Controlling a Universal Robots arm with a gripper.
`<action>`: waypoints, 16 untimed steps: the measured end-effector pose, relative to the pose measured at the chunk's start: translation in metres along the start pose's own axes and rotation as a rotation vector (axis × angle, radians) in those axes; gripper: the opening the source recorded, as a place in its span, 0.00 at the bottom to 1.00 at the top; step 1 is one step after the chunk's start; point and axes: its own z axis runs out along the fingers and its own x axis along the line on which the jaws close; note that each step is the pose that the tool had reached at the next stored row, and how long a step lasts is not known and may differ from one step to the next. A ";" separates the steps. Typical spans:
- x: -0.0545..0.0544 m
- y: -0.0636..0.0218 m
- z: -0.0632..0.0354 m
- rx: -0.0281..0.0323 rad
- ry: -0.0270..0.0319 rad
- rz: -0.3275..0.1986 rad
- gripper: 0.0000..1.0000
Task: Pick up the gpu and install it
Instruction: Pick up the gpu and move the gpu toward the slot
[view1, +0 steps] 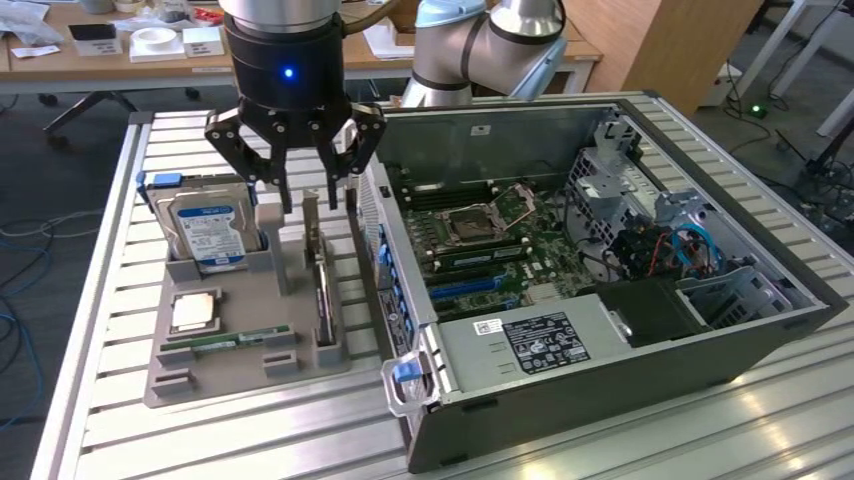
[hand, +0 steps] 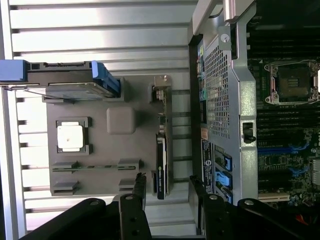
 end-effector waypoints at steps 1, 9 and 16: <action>0.000 0.0000 0.0000 0.0000 0.0001 0.000 0.47; 0.000 -0.0004 0.0083 -0.0003 0.0000 0.000 0.47; 0.000 -0.0009 0.0195 -0.0003 0.0000 0.000 0.47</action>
